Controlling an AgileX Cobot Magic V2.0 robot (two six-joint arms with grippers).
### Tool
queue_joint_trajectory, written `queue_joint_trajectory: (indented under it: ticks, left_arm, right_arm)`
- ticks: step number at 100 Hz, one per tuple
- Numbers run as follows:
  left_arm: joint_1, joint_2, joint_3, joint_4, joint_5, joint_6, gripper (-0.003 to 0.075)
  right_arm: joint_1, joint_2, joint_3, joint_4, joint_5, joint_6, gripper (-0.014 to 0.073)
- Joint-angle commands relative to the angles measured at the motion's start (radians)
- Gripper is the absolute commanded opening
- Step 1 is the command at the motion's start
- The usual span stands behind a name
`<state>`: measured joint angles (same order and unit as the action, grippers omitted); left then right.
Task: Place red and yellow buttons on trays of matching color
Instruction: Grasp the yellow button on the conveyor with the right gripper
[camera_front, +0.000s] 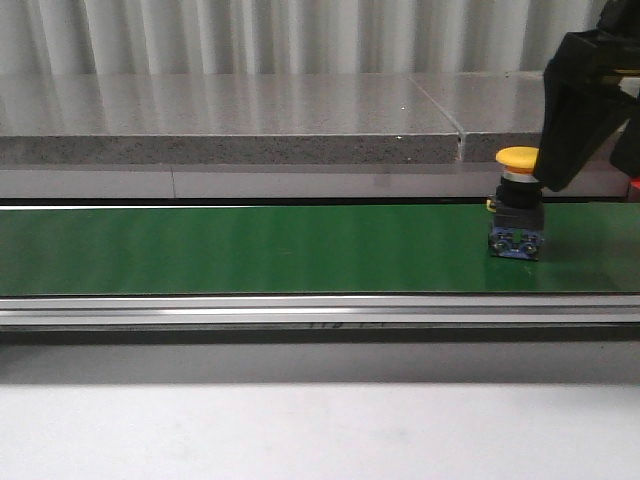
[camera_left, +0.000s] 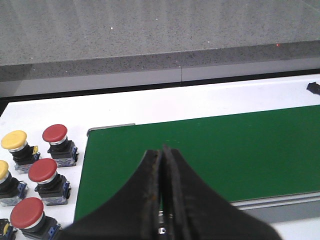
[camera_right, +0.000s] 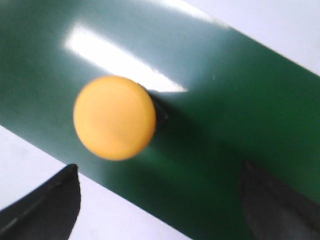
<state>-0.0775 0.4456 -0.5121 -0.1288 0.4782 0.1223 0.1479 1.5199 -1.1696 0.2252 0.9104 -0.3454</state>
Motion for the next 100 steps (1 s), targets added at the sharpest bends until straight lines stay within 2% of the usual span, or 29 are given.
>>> queue_joint_trajectory:
  ticks: [1,36,43,60,67,74,100]
  left_arm:
    - [-0.006,0.005,-0.027,-0.006,-0.082,-0.001,-0.0020]
    - [-0.006,0.005,-0.027,-0.006,-0.082,-0.001,-0.0020]
    - [-0.006,0.005,-0.027,-0.006,-0.082,-0.001,-0.0020]
    - [-0.006,0.005,-0.027,-0.006,-0.082,-0.001,-0.0020]
    - [-0.006,0.005,-0.027,-0.006,-0.082,-0.001,-0.0020]
    - [-0.006,0.005,-0.027,-0.006,-0.082,-0.001,-0.0020]
    - [-0.006,0.005,-0.027,-0.006,-0.082,-0.001,-0.0020]
  right_arm:
    - [0.011,-0.039,-0.023,0.007,-0.071,-0.012,0.0632]
    - [0.012,0.034,-0.026,0.007,-0.117,-0.012,0.0620]
    - [0.012,0.055,-0.026,0.007,-0.108,-0.012,0.0549]
    - [0.011,0.053,-0.028,0.007,-0.109,-0.010,0.0219]
    - [0.010,0.052,-0.038,0.007,-0.095,-0.008,0.0123]
    - [0.010,0.052,-0.054,0.007,-0.063,-0.007,0.0085]
    - [-0.053,0.009,-0.096,-0.006,0.028,0.037,0.0087]
